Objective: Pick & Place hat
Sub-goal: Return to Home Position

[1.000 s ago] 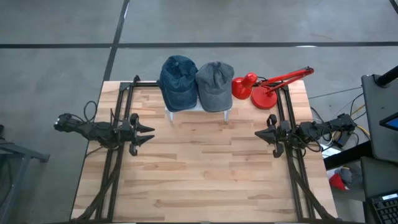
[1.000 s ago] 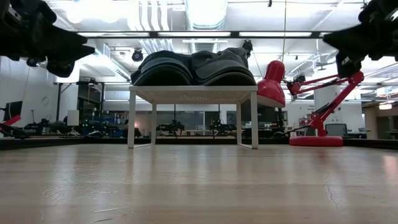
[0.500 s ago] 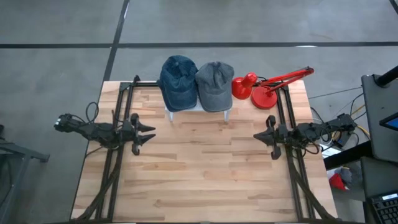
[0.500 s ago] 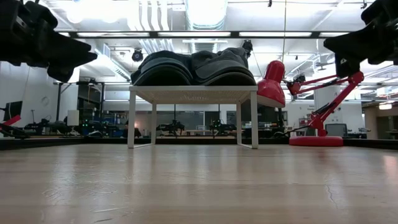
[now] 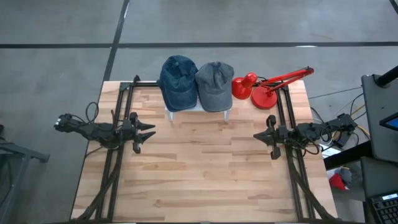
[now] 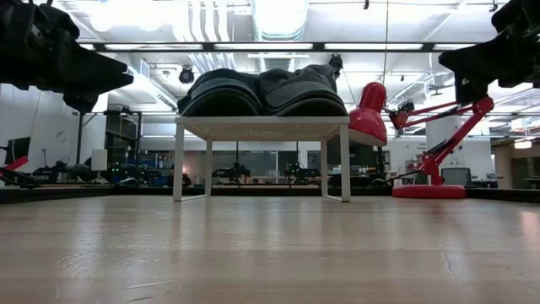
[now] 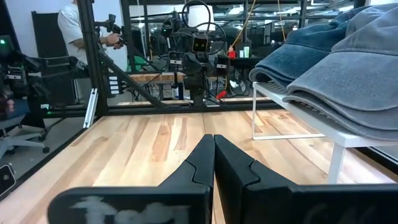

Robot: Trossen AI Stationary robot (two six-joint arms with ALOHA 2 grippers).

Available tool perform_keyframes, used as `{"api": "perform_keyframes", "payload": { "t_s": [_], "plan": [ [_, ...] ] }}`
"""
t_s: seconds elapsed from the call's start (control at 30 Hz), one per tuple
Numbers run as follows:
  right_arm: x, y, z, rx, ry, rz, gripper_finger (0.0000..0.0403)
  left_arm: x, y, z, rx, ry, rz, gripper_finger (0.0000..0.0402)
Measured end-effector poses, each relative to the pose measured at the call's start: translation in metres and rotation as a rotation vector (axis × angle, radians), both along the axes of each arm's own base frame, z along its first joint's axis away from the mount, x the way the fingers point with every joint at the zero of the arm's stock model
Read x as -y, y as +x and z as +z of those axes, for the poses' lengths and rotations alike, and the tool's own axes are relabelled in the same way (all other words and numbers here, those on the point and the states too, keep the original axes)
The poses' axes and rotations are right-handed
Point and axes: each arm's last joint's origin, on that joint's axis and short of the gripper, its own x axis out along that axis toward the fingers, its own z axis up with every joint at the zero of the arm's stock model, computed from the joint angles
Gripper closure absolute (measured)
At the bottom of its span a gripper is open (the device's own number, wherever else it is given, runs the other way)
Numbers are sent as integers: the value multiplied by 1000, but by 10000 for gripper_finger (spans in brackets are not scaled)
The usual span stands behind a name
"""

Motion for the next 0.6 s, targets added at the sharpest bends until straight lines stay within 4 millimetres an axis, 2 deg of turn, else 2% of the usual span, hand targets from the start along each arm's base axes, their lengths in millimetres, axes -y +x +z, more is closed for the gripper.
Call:
{"api": "perform_keyframes", "payload": {
  "t_s": [0.6],
  "plan": [
    [0,0,0,1,0,0,394,0,0,0,1,-7,2,252]
  ]
}}
